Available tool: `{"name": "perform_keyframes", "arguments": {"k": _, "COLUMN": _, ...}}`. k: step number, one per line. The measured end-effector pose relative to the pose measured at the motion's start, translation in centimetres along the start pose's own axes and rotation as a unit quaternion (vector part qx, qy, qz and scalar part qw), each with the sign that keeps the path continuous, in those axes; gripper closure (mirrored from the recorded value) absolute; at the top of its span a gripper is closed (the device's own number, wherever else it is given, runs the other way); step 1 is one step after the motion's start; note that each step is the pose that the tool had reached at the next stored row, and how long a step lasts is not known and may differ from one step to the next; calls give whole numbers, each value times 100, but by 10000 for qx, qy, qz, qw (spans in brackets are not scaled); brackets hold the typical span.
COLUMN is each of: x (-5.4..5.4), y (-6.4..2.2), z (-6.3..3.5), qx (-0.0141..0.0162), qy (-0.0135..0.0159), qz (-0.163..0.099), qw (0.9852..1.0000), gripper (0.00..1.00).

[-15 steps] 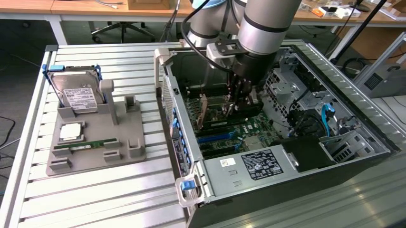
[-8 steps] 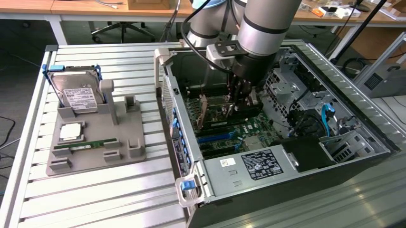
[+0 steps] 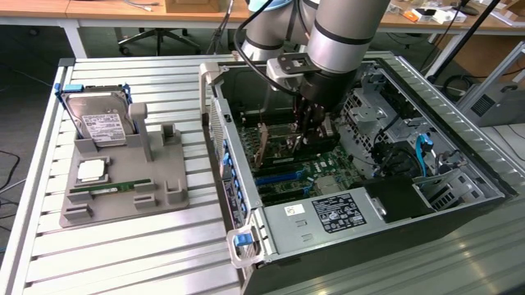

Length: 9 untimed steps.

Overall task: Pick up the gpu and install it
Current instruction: 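Insert the gpu into the slot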

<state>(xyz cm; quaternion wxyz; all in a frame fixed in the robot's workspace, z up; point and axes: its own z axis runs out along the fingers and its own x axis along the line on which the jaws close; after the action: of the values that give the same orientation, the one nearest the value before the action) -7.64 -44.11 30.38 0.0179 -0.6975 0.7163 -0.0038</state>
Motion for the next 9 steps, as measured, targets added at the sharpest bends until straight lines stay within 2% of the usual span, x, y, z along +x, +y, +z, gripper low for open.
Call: {"name": "perform_keyframes", "arguments": {"k": 9, "x": 2, "y": 0, "z": 20, "qx": 0, "qy": 0, "qz": 0, "qw": 10000, "gripper": 73}}
